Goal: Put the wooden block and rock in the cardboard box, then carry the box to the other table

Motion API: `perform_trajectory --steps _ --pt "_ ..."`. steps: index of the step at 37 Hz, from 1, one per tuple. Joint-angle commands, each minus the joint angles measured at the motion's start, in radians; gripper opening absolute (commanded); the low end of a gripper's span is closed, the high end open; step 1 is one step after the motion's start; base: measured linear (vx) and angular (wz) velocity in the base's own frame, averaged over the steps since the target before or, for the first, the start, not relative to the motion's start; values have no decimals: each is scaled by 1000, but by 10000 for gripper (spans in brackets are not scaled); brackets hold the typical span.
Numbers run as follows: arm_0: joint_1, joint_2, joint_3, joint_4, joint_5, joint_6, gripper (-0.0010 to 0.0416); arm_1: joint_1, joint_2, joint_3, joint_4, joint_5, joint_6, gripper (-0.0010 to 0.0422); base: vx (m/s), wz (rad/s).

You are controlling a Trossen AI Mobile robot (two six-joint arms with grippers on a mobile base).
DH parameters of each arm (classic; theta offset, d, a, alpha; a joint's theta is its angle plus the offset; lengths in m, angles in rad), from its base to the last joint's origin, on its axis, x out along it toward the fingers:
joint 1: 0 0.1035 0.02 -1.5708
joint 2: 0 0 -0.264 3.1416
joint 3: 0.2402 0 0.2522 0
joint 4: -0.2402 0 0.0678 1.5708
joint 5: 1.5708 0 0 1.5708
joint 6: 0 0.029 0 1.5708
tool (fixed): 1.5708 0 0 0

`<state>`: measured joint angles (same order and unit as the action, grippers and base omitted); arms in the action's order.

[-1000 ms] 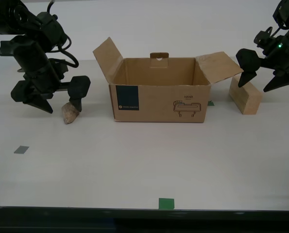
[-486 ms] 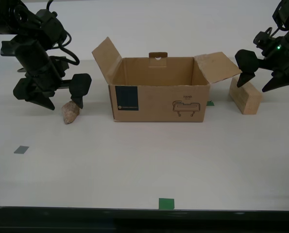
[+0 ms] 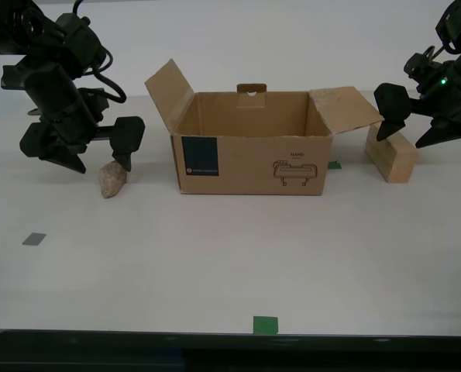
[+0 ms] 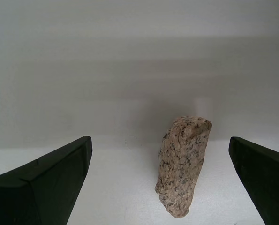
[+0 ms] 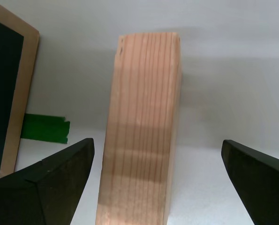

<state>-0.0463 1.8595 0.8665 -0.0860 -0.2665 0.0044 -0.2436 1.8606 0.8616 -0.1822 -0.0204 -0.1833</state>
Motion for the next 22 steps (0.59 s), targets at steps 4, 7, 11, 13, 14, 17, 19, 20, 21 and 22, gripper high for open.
perform_trajectory --steps 4,7,11,13,14,17,19,20,21,22 --pt "2 0 -45 80 3 19 361 -1 0 -2 5 -25 1 400 0 0" --pt "2 0 -47 82 3 20 357 -1 0 -3 9 -25 0 400 0 0" --pt "2 0 -39 82 3 21 357 -1 0 -10 22 -25 -3 400 0 0" --pt "2 0 -40 82 3 22 358 -1 0 -14 22 -25 -14 400 0 0" --pt "2 0 -42 82 3 22 359 -2 0 -18 23 -25 -19 400 0 0" --pt "2 0 -48 82 3 22 361 -2 0 -31 28 -25 -21 400 0 0" --pt "2 0 -51 82 3 22 364 -2 0 -40 30 -25 -21 400 0 0" --pt "2 0 -52 82 3 22 365 -2 0 -44 34 -25 -22 400 0 0" --pt "2 0 -53 82 3 22 366 -2 0 -49 37 -25 -25 400 0 0" --pt "2 0 -53 82 3 22 367 -2 0 -53 40 -25 -27 400 0 0"
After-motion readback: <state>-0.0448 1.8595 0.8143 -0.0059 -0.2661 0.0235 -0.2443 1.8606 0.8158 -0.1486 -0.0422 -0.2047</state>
